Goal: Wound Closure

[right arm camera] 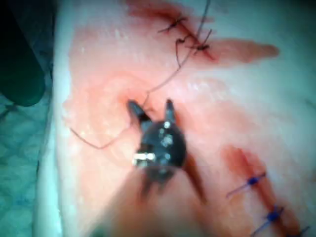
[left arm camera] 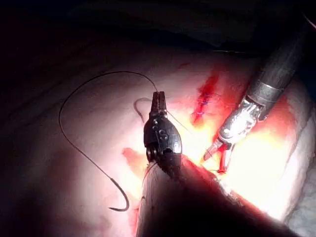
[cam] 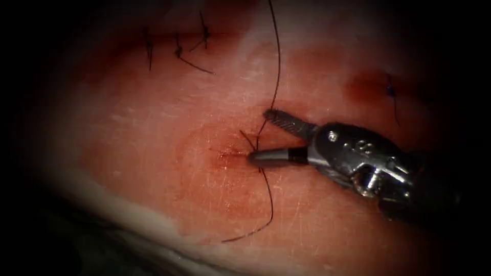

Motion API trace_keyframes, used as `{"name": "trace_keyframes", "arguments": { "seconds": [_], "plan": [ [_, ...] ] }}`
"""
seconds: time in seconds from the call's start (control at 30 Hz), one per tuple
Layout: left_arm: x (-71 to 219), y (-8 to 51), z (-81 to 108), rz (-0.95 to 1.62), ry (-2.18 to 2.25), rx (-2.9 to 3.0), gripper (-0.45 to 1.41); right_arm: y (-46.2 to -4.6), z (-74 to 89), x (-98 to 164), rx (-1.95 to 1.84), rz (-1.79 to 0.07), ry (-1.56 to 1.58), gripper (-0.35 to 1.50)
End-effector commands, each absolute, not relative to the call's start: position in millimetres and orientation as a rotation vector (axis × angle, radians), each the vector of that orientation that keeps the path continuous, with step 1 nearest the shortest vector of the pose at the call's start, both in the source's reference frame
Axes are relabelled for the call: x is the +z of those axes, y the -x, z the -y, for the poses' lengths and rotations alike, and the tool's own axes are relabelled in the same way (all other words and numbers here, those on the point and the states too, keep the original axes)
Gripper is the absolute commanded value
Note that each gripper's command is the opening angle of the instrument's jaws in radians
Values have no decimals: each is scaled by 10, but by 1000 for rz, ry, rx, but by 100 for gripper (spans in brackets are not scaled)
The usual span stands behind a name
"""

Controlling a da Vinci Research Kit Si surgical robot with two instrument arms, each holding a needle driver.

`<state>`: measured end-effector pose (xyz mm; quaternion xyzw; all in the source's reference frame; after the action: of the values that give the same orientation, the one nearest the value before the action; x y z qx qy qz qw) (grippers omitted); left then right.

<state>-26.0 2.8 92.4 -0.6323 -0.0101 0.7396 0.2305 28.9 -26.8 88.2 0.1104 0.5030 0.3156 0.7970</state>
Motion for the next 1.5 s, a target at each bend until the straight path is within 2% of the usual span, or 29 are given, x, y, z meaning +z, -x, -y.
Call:
{"name": "trace_keyframes", "arguments": {
  "seconds": [0.03, 0.27, 0.4, 0.9, 1.23, 1.37, 1.4, 1.5],
  "plan": [
    [934, 272, -25, 28, 1738, 2041, -45, -266, 272, 889, 678, -1058, -231, 135],
    [954, 317, -11, 41, 1743, 2060, -45, -192, 276, 886, 685, -974, -200, 138],
    [968, 347, 0, 50, 1744, 2066, -45, -171, 286, 880, 698, -953, -186, 143],
    [1063, 432, 29, 85, 1702, 2032, -45, -173, 310, 861, 685, -946, -207, 141],
    [1148, 434, 40, 185, 1642, 1995, -45, -174, 311, 861, 685, -943, -207, 141],
    [1157, 426, 33, 322, 1587, 1912, 76, -176, 310, 861, 687, -942, -205, 141],
    [1154, 424, 30, 343, 1578, 1899, 91, -177, 310, 862, 687, -942, -205, 141],
    [1137, 416, 20, 376, 1582, 1881, 115, -179, 310, 862, 688, -942, -204, 143]
  ]
}}
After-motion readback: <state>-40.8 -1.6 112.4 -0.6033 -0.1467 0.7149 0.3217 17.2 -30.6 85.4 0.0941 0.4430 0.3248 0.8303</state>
